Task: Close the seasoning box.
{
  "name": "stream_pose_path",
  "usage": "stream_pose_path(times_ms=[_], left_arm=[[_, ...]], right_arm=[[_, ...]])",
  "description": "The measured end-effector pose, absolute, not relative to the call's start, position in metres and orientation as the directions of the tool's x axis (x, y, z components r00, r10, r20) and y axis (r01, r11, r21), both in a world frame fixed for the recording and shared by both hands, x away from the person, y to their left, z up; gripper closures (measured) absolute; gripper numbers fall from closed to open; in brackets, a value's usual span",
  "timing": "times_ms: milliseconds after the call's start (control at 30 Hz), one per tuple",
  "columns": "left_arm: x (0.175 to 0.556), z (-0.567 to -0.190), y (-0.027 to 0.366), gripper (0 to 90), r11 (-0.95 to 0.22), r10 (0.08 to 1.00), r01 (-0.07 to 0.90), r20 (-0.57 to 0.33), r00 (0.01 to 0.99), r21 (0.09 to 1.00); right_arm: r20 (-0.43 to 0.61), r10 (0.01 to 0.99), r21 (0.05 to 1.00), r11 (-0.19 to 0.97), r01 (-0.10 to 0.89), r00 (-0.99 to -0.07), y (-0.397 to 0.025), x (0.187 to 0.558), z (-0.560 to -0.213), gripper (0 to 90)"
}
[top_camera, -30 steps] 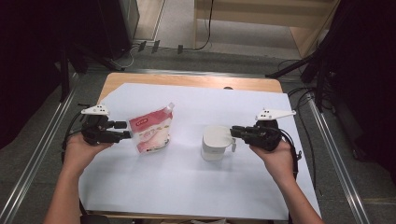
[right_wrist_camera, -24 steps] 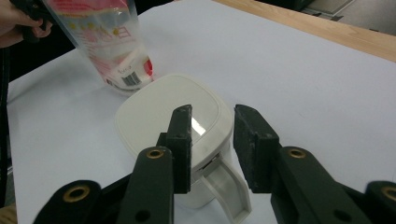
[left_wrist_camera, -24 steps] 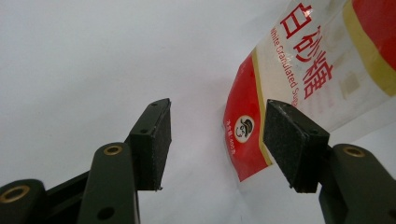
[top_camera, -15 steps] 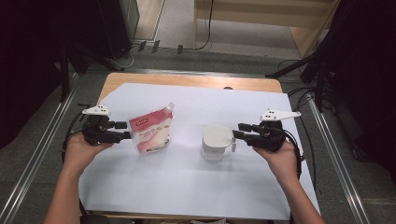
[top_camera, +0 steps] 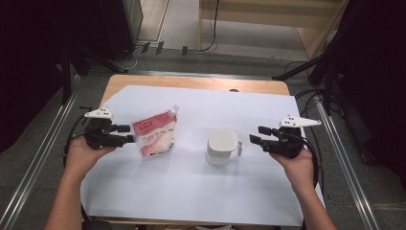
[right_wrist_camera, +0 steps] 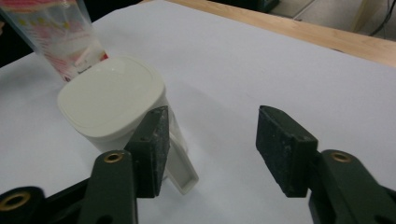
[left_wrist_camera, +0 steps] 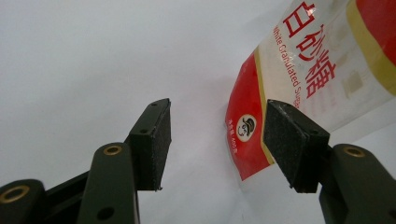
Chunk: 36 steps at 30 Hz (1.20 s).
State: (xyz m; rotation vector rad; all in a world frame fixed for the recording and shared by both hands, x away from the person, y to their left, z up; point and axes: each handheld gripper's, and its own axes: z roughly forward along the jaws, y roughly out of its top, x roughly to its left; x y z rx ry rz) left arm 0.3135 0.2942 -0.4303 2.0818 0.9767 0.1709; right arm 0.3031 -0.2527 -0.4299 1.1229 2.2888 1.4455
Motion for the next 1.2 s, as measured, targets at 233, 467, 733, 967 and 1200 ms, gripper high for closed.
stream_pose_path(times_ms=[233, 467, 733, 967, 1200], left_arm=[[0.313, -0.430, 0.295, 42.6, -0.373, 0.695, 0.587, -0.203, 0.690, 0.718], [0.313, -0.430, 0.295, 42.4, -0.373, 0.697, 0.586, -0.200, 0.688, 0.720], [0.313, -0.430, 0.294, 42.2, -0.367, 0.700, 0.591, -0.205, 0.684, 0.719], [0.313, -0.431, 0.294, 41.8, -0.372, 0.696, 0.592, -0.207, 0.687, 0.715], [0.314, -0.431, 0.293, 41.6, -0.367, 0.701, 0.597, -0.210, 0.682, 0.714]], right_arm=[[0.207, 0.730, 0.847, 0.200, 0.493, -0.651, -0.263, 0.302, -0.437, 38.4], [0.182, 0.760, 0.834, 0.217, 0.507, -0.624, -0.269, 0.305, -0.448, 36.7], [0.194, 0.784, 0.823, 0.196, 0.532, -0.590, -0.274, 0.310, -0.455, 35.6], [0.198, 0.788, 0.820, 0.192, 0.539, -0.582, -0.275, 0.312, -0.458, 35.6], [0.190, 0.790, 0.819, 0.200, 0.538, -0.582, -0.274, 0.313, -0.459, 35.7]])
